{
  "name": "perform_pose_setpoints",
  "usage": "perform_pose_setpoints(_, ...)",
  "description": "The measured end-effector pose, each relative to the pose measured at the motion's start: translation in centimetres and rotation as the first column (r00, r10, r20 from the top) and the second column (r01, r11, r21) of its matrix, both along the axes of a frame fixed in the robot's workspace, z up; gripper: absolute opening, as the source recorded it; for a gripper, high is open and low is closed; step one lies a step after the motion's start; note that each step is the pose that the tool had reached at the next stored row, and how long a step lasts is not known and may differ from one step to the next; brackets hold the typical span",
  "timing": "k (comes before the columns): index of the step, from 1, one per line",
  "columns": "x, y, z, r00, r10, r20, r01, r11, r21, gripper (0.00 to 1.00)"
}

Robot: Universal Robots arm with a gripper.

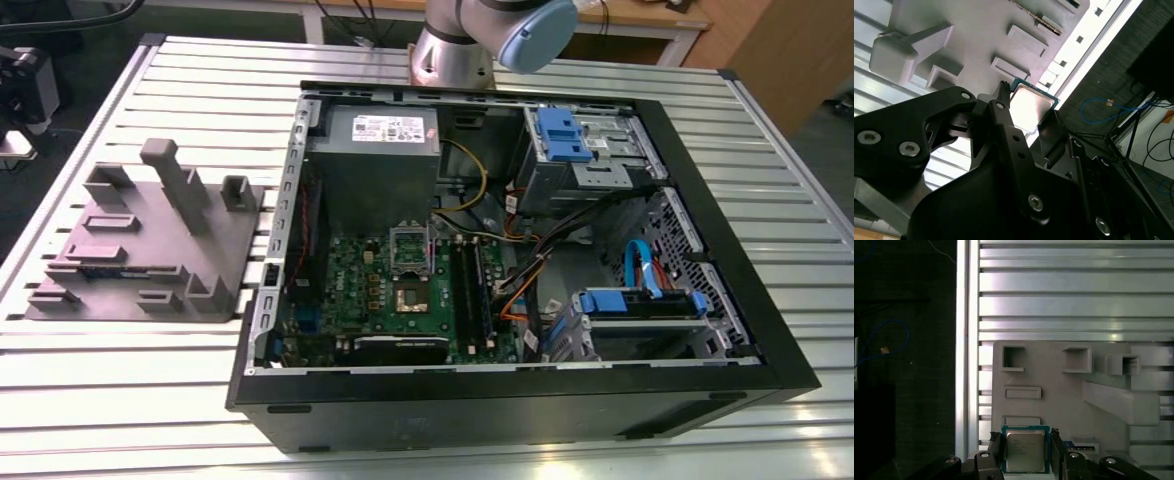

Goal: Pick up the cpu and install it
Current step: 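Pick up the cpu and move it towards the insertion slot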

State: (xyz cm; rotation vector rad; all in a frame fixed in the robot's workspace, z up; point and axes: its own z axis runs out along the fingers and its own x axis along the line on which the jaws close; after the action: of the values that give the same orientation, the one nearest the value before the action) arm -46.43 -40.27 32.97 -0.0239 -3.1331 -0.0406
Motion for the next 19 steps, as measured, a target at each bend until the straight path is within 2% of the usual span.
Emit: perform_pose_setpoints(19, 0.00, 0.02, 2.39, 1.0000, 0.000, 0.0004, 0.000, 1.0000, -0.0005, 0.47)
